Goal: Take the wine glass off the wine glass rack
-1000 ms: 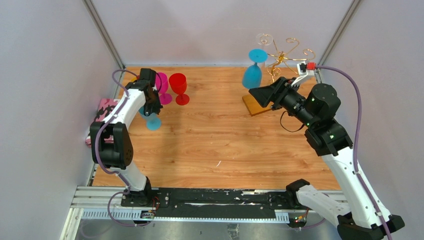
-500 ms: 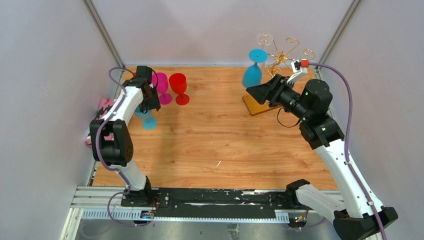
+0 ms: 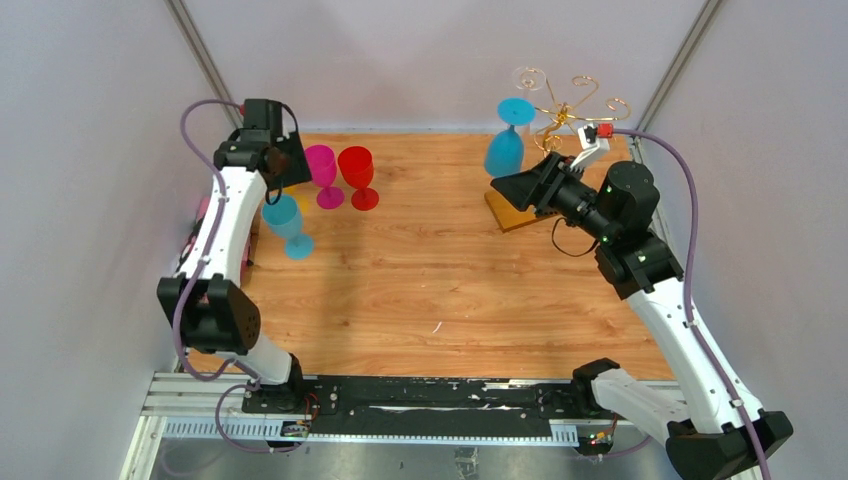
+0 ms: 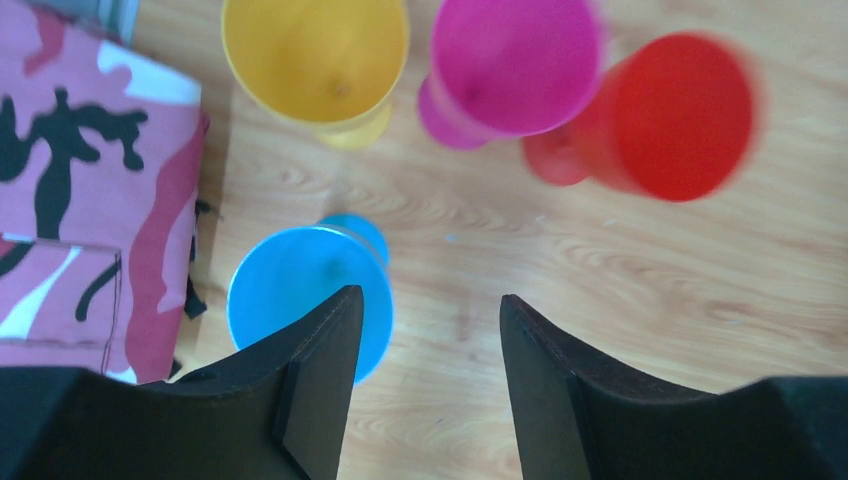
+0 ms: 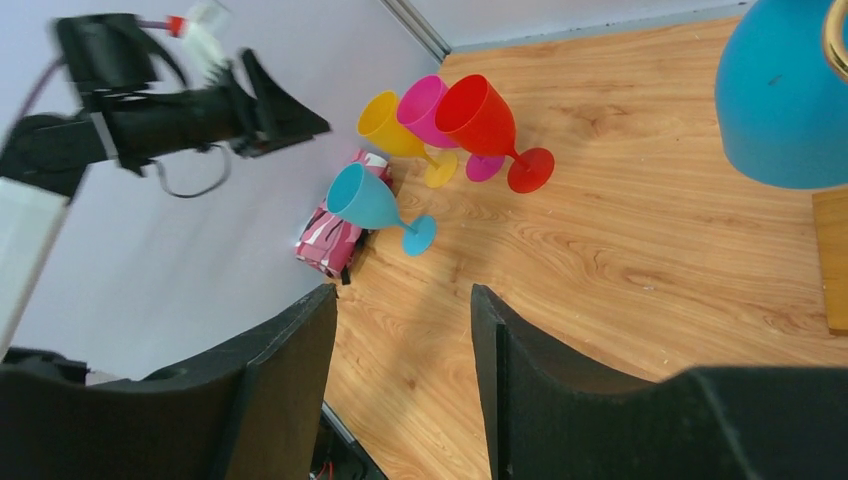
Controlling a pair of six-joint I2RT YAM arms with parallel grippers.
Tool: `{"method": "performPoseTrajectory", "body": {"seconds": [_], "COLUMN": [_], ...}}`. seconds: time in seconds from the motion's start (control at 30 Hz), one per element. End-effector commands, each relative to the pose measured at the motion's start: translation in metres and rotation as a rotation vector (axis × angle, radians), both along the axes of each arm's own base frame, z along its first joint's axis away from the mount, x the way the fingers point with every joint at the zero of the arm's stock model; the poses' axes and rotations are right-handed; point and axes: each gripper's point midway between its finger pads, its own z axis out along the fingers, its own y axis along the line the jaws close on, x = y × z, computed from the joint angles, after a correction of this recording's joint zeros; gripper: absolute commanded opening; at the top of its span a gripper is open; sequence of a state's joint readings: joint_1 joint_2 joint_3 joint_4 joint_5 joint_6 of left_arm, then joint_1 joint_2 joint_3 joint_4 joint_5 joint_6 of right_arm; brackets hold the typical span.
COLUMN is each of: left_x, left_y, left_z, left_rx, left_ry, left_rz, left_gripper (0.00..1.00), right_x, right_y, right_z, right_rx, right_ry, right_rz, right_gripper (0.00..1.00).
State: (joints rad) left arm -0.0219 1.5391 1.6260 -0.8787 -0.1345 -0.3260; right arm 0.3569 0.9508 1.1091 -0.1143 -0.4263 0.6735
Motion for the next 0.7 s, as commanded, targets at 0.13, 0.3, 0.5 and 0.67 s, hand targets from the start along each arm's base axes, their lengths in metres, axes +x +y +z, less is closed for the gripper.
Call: {"method": "performPoseTrajectory", "body": {"seconds": [0.13,0.3,0.5,0.67], "left_x": [-0.051,-0.093,-0.102,-0.104], "left_y": [-0.092,-0.145,-0.163,-0.161], "left_z": [0.180,0.212,0.203,0.196], "left_rx": [-0.347,-0.597,-0.610,-0.600], "left_ry": [-0.626,-0.851,-0.827,-0.826], "left_rz": [-0.423,-0.669,-0.722,-0.708], "left_gripper": [0.57,0.59,0.58,0.58], "right_x": [0.016,0.043,0.084,0.107], "right_y": [-0.026,-0.042,-0.046,-0.053], "right_z": [0.008,0.010,0.001,-0.003], "right_rx": [-0.001,0.004,0.227,0.285], "right_ry": [-0.041,-0.015,0.045,0.051], "right_rz": [-0.156,-0.278,-0.331,-0.404], "right_gripper": [0.56,0.55,0.51,0.48]}}
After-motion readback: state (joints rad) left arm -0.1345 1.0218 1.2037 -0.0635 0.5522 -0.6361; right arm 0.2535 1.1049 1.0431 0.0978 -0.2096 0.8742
